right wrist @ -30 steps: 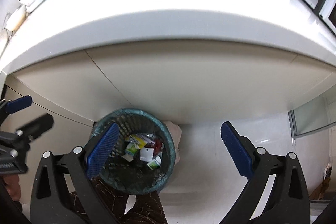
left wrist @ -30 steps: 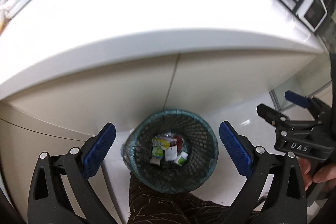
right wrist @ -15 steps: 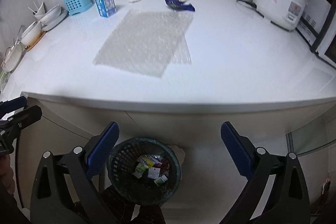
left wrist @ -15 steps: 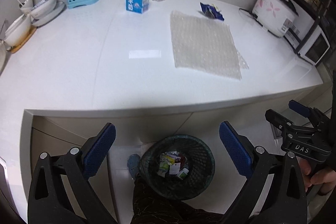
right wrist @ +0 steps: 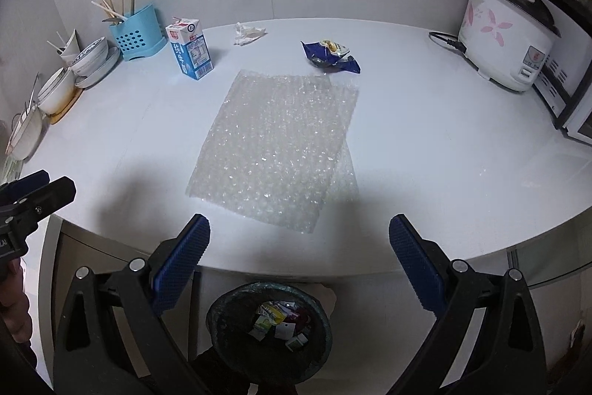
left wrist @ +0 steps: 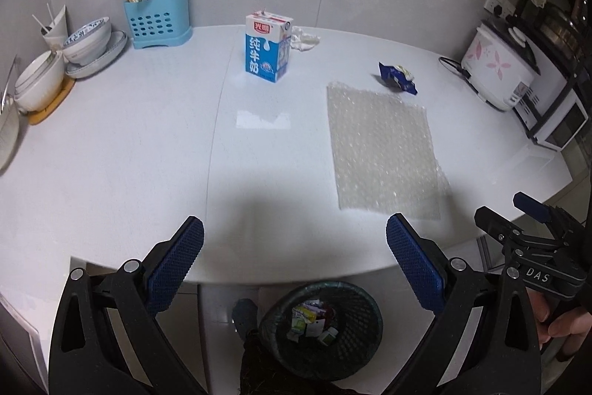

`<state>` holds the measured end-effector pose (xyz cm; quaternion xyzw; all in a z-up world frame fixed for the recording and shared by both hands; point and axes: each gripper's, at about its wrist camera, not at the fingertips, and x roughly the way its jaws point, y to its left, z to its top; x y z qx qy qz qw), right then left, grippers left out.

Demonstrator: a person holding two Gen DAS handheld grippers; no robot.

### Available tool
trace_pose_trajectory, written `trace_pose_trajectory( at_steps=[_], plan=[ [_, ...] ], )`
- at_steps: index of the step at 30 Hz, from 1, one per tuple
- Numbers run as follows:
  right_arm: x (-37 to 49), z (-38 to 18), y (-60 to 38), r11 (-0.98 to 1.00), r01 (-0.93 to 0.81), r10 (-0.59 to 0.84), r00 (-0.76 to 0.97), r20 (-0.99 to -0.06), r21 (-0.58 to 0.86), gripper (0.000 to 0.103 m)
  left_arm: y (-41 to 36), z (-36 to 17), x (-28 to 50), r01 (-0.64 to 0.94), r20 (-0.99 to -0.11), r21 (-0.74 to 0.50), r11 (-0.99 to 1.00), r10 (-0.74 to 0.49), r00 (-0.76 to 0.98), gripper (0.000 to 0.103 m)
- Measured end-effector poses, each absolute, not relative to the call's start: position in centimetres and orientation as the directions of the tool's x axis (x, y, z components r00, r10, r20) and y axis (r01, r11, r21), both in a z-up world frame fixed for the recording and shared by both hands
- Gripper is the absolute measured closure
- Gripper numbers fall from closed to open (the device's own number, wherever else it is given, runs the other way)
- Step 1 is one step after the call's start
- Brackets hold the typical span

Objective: Collect trash
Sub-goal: 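Raise both tools back above the counter toward the milk carton and bubble wrap, then grasp the bubble wrap with the right gripper while the left gripper grasps the milk carton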

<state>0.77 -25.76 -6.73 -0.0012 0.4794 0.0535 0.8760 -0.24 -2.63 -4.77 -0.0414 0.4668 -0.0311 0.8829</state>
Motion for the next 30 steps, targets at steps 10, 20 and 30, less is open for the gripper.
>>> trace_pose_trajectory(
  at_steps=[10,20,30],
  plan=[
    [6.4,-5.2,-24.1,0.997,-0.068,0.062,0.55,-0.833,0.029,0.01,-0.2,-3.9,5.5,0.01,-0.813,-0.09,0.996,-0.079,0.577,0.006],
    [10.9,-6.3,-22.6,0.999,-0.046,0.028,0.511,-0.859,0.005,0.01,2.0,-5.8,11.1,-0.001,-0.828,-0.085,0.996,-0.07,0.556,0.006],
    [14.6,-9.5,-22.8,1.0,0.018,-0.011,0.429,-0.903,-0.003,0.01,2.8,-8.1,18.9,0.033,-0.823,-0.089,0.996,-0.092,0.561,0.006]
  ],
)
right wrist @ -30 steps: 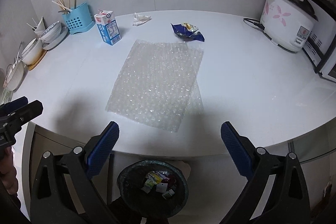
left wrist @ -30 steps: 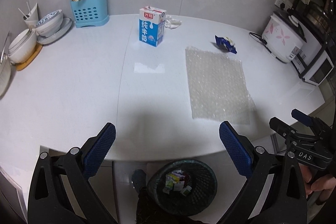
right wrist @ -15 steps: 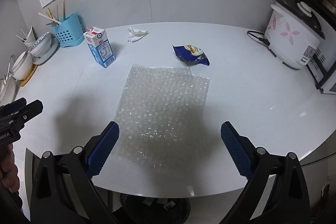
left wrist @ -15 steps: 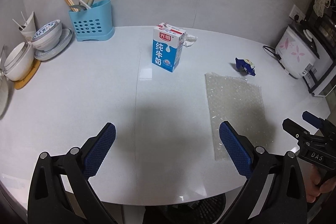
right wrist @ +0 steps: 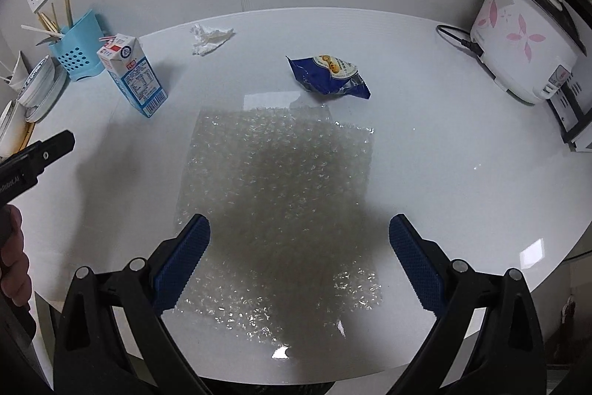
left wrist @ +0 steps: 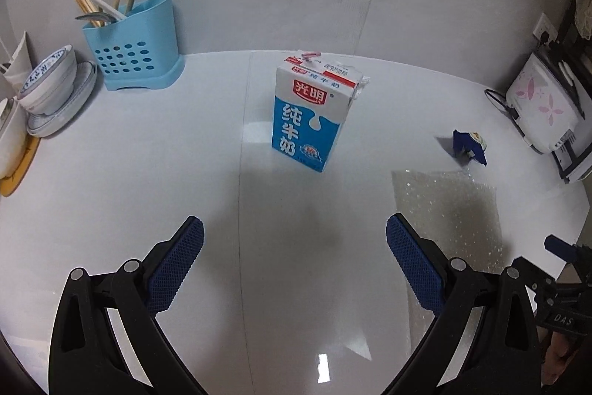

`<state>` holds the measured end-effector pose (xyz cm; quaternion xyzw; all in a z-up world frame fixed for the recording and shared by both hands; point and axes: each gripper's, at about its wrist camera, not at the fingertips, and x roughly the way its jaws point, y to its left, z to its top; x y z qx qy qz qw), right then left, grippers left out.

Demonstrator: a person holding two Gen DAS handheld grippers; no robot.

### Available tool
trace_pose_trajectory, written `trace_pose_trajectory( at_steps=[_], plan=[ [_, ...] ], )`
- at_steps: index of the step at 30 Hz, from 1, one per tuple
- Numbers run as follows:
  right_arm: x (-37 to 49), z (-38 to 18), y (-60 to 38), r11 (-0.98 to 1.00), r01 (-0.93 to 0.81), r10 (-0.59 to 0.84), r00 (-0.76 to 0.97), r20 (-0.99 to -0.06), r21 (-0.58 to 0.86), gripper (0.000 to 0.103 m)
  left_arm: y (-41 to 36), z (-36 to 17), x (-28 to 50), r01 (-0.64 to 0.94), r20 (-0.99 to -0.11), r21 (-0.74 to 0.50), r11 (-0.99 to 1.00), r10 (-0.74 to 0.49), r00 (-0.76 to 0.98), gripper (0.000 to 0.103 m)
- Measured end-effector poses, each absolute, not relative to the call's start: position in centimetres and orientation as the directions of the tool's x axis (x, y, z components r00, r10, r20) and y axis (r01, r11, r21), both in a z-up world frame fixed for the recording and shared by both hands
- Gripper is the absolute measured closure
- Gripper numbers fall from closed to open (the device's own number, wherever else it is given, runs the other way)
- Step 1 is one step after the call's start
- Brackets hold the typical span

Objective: Collect trash
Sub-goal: 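Grasp the bubble wrap with the right gripper while the left gripper grasps the milk carton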

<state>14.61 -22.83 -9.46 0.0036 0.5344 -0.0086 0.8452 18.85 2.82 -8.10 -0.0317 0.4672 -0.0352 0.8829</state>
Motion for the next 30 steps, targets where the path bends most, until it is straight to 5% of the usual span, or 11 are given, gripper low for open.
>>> trace_pose_trajectory(
  at_steps=[26,30],
  plan=[
    [21.0,-18.2,-17.4,0.998,0.059,-0.023,0.164,-0.986,-0.013,0.01,1.3,-13.0,30.7,0.18,-0.768,-0.045,0.983,-0.149,0.623,0.008],
    [21.2,-18.7,-17.3,0.998,0.066,-0.032,0.139,-0.99,-0.023,0.009,1.3,-13.0,31.2,0.183,-0.77,-0.039,0.982,-0.147,0.621,0.023]
  ],
)
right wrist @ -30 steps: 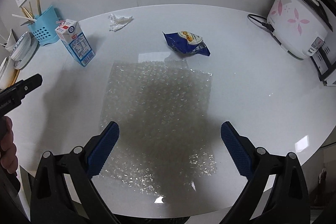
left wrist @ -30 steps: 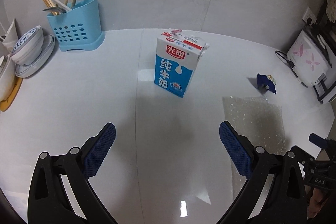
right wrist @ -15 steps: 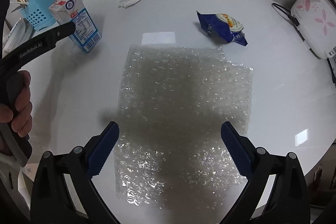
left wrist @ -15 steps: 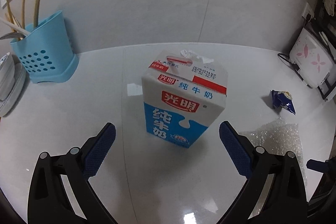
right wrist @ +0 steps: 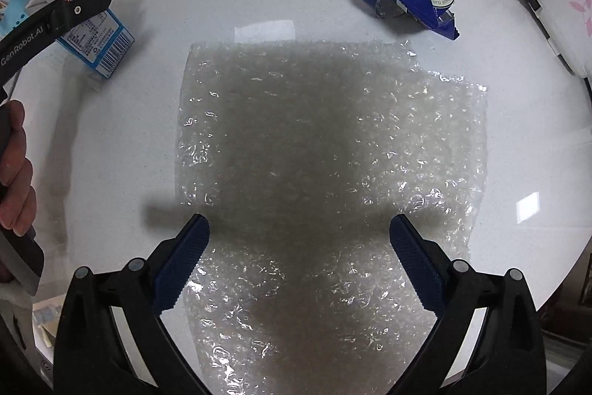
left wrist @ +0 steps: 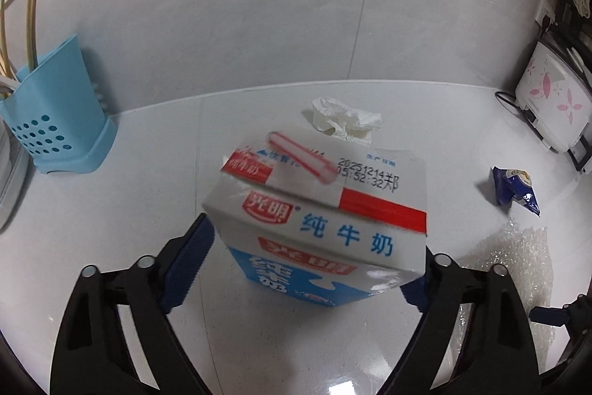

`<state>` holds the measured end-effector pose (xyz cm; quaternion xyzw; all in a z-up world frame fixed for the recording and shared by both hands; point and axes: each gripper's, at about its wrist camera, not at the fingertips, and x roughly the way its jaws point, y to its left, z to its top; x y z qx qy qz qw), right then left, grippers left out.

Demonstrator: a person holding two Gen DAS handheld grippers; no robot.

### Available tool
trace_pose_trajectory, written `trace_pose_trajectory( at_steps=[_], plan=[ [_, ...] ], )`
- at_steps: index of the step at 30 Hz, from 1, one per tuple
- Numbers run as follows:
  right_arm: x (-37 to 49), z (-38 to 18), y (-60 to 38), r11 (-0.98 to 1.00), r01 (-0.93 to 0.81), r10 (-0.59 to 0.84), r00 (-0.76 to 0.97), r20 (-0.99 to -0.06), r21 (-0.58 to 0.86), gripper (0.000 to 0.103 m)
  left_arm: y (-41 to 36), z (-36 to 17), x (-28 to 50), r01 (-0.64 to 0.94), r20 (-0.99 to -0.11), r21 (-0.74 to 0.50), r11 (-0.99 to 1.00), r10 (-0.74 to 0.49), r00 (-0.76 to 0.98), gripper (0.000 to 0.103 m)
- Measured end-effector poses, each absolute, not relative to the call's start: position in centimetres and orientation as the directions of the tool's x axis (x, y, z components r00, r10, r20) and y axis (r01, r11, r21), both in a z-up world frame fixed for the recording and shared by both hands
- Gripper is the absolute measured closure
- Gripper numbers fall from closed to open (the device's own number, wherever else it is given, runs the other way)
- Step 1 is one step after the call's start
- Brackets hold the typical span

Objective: Collect trash
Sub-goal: 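Grasp the bubble wrap with the right gripper while the left gripper grasps the milk carton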

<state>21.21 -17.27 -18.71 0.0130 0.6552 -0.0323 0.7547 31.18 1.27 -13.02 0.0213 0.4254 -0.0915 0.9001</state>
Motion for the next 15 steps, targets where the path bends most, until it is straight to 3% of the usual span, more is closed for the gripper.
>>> trace_pose_trajectory(
  at_steps=[2,7,10,12,15],
  plan=[
    [21.4,-18.9,-17.2,0.998,0.062,-0.035,0.123,-0.992,-0.028,0.009,1.1,-13.1,31.4,0.188,-0.775,-0.028,0.982,-0.14,0.616,0.036],
    [22.0,-19.2,-16.9,0.998,0.055,-0.017,0.08,-0.997,-0.012,0.017,1.8,-12.8,31.7,0.146,-0.779,-0.055,0.988,-0.134,0.613,0.036],
    [22.1,-18.8,-17.0,0.999,0.052,-0.01,0.084,-0.996,-0.006,0.037,2.2,-12.4,31.5,0.134,-0.785,-0.066,0.989,-0.135,0.605,0.036],
    [22.0,-18.4,-17.3,0.998,0.065,-0.014,0.095,-0.995,-0.008,0.069,2.3,-12.0,31.0,0.131,-0.784,-0.068,0.989,-0.135,0.605,0.036],
    [21.9,-18.3,-17.9,0.997,0.079,-0.008,0.104,-0.995,0.001,0.088,2.3,-11.2,30.2,0.126,-0.787,-0.064,0.99,-0.128,0.604,0.036]
  ],
)
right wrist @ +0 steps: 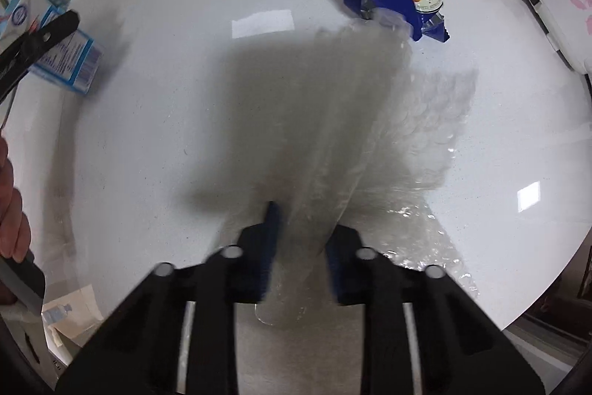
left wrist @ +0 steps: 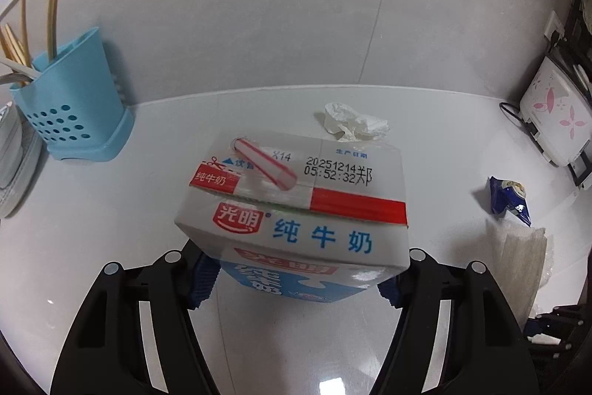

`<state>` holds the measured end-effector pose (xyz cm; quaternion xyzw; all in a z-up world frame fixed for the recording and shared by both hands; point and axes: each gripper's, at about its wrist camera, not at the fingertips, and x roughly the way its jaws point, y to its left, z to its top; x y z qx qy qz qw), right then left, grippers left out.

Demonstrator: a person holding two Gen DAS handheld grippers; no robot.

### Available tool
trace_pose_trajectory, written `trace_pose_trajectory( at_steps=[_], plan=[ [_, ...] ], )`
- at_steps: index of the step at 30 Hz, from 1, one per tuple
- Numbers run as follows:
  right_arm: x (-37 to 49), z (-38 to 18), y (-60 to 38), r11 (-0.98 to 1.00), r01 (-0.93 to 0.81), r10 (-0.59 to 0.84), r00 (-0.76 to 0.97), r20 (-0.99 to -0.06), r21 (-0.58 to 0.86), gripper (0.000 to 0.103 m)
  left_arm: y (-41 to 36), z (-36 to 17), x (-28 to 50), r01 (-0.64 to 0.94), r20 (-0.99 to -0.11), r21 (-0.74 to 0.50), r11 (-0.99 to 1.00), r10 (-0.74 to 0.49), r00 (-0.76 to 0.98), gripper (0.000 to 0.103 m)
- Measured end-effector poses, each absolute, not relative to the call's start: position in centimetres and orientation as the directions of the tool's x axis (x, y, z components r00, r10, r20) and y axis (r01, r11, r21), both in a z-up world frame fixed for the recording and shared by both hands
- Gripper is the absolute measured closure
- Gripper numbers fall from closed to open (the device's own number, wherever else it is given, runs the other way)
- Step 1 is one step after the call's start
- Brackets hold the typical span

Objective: Collect trash
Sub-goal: 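Grasp the bubble wrap with the right gripper while the left gripper grasps the milk carton, then lift the bubble wrap and milk carton and carry them down to the wastebasket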

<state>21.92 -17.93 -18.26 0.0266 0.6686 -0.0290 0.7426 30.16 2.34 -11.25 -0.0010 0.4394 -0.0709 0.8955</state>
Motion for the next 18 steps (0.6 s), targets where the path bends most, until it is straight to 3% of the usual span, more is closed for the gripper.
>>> trace_pose_trajectory(
  at_steps=[18],
  plan=[
    [17.6,-16.7,-19.9,0.996,0.056,0.056,0.208,-0.976,0.069,0.093,2.1,-9.4,23.4,0.111,-0.804,-0.038,0.993,-0.097,0.587,0.036]
  ],
)
